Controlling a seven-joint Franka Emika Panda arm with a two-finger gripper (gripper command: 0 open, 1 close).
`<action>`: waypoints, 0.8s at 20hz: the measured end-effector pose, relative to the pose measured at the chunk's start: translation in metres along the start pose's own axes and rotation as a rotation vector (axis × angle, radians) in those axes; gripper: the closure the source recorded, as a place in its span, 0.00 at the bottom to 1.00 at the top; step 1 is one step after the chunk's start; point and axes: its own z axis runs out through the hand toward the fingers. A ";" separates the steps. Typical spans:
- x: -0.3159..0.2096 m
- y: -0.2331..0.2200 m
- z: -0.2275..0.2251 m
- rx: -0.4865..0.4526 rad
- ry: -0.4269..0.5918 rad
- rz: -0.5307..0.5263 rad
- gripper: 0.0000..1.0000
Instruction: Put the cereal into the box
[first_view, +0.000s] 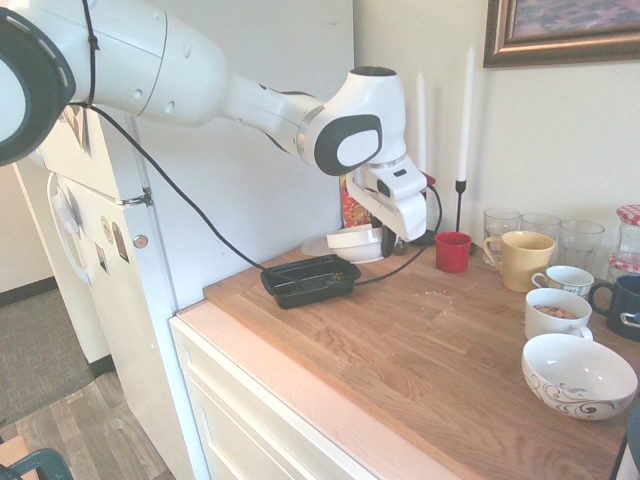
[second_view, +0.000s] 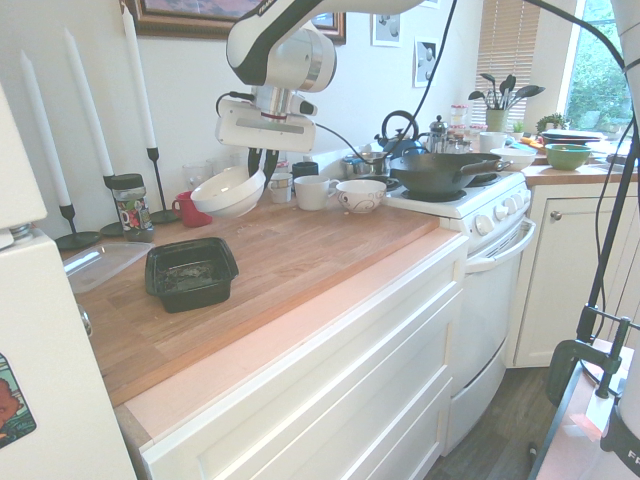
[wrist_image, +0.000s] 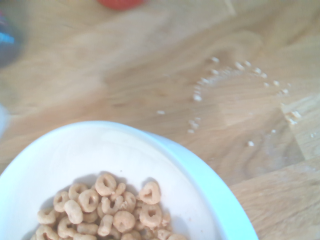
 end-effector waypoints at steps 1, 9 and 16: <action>-0.004 -0.002 -0.007 0.001 0.009 -0.004 1.00; -0.045 -0.002 -0.039 -0.061 0.084 -0.086 1.00; -0.101 -0.018 -0.036 -0.177 0.129 -0.173 1.00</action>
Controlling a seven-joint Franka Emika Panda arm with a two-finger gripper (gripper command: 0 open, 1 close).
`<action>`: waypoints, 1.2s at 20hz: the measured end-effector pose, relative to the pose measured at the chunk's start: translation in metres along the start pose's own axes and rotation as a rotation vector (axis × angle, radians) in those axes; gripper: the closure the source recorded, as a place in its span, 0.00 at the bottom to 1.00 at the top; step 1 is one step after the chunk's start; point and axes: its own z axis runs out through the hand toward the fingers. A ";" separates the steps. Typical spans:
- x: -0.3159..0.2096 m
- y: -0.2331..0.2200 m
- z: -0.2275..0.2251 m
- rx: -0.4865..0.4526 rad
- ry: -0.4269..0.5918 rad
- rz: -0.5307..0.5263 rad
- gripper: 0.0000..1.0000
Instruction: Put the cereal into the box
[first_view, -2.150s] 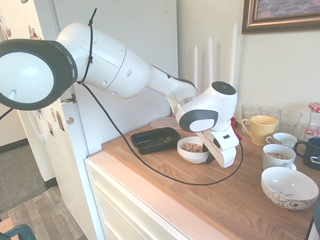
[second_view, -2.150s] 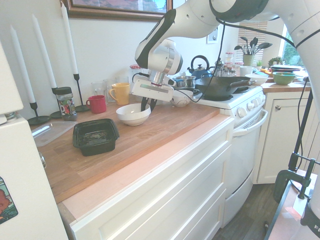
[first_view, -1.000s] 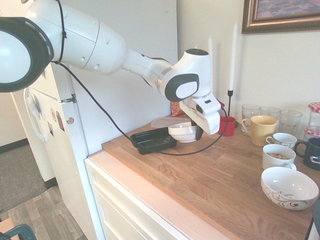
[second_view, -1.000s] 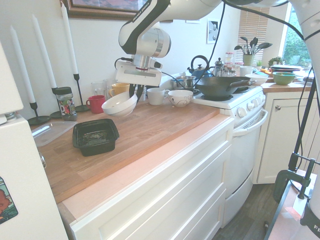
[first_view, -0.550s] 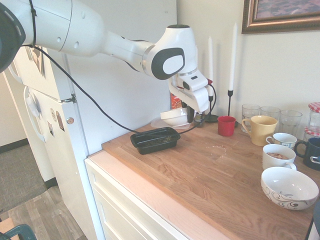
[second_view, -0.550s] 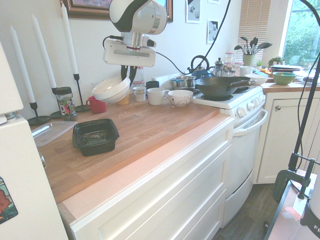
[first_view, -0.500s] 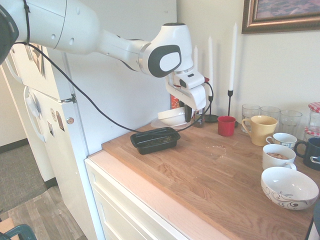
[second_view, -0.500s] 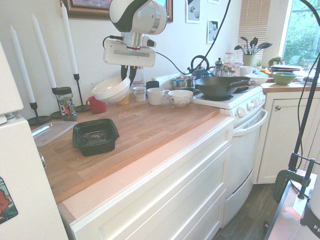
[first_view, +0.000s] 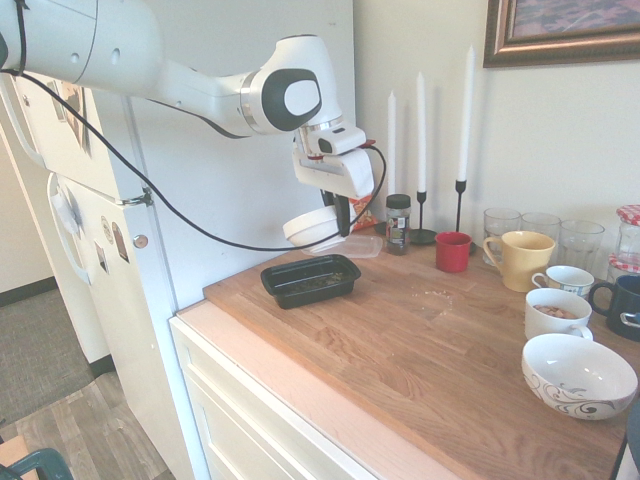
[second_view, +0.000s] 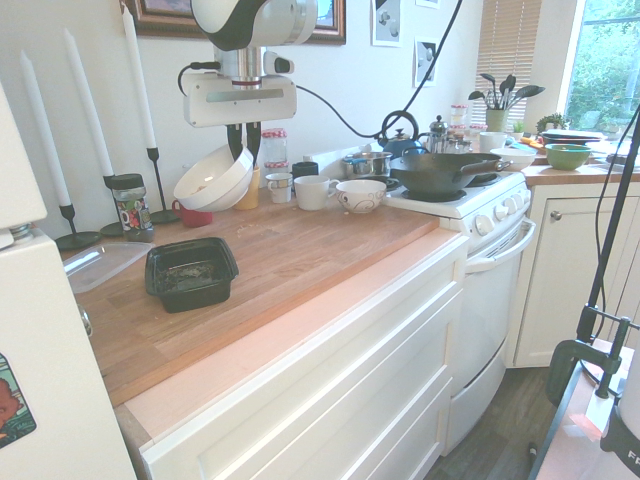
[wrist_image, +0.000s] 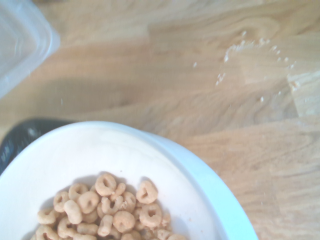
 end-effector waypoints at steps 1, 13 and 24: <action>-0.004 -0.003 0.002 -0.021 0.017 -0.009 1.00; -0.036 -0.055 0.014 -0.241 0.177 -0.146 1.00; -0.058 -0.071 0.029 -0.389 0.315 -0.255 1.00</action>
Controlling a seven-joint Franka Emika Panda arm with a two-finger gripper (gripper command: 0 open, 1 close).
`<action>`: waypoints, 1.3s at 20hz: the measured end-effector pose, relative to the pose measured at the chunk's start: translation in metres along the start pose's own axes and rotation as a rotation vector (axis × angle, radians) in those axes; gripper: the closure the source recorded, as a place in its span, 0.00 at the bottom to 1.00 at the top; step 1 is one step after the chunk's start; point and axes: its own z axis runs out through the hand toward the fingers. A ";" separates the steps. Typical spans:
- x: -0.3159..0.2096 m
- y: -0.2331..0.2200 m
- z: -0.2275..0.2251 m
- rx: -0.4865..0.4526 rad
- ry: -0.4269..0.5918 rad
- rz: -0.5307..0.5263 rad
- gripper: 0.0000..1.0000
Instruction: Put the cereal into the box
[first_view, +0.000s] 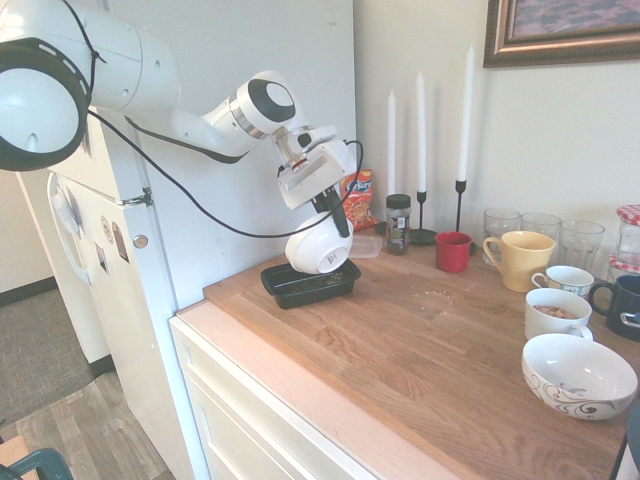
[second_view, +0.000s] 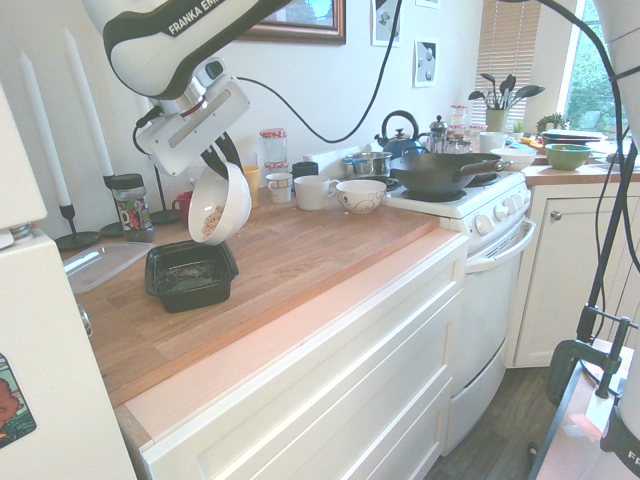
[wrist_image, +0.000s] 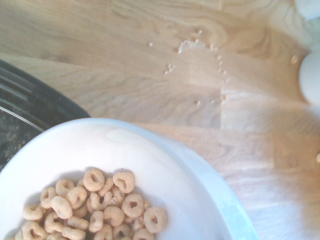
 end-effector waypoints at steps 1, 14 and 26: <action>-0.003 -0.004 -0.001 -0.010 0.016 -0.010 1.00; -0.030 -0.039 -0.010 -0.139 0.216 -0.089 1.00; -0.045 -0.059 -0.033 -0.239 0.355 -0.123 1.00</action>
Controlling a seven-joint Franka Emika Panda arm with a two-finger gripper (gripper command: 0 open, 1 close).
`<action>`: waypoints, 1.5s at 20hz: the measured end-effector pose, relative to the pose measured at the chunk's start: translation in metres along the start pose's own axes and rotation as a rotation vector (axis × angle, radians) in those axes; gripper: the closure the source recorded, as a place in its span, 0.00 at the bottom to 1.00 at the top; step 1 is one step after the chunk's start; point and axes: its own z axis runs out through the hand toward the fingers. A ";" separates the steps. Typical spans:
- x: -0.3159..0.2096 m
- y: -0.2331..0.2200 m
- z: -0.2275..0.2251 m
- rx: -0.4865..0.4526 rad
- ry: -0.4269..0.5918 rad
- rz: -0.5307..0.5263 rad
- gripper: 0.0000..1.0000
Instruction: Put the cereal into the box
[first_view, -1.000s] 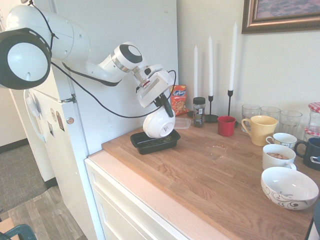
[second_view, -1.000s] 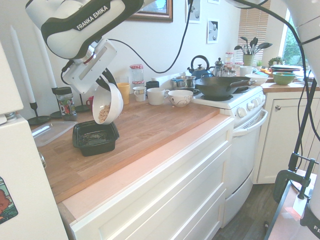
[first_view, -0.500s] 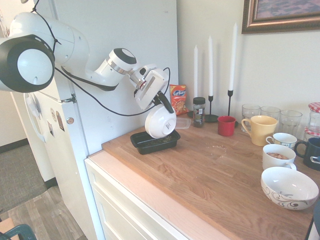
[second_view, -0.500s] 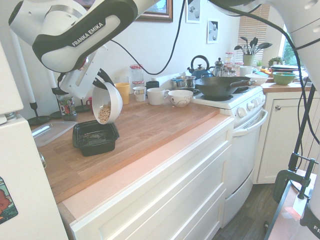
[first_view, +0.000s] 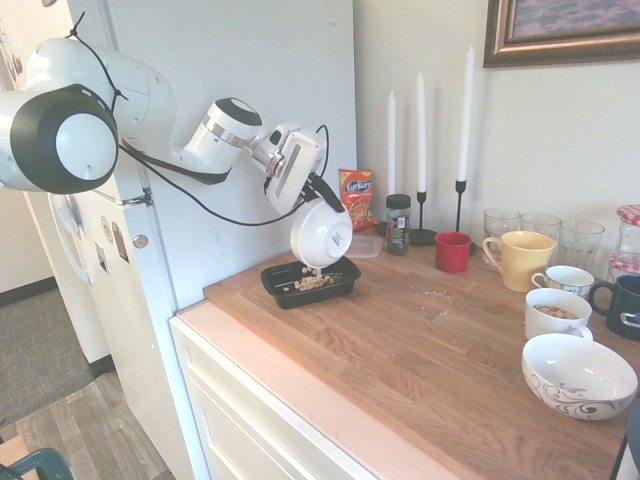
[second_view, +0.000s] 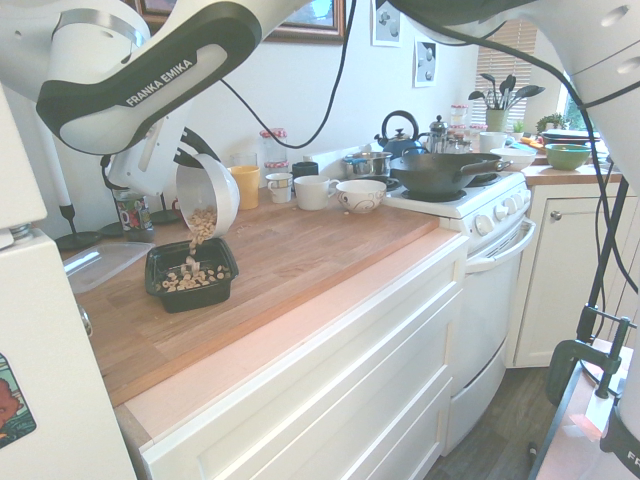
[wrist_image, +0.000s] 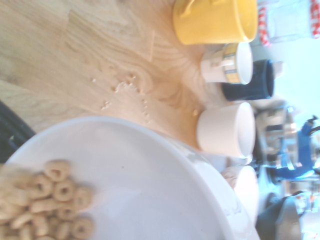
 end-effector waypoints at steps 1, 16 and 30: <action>0.000 -0.002 -0.002 -0.010 0.009 -0.006 1.00; -0.003 -0.018 -0.003 -0.084 0.110 -0.060 1.00; 0.001 -0.028 0.000 -0.132 0.161 -0.083 1.00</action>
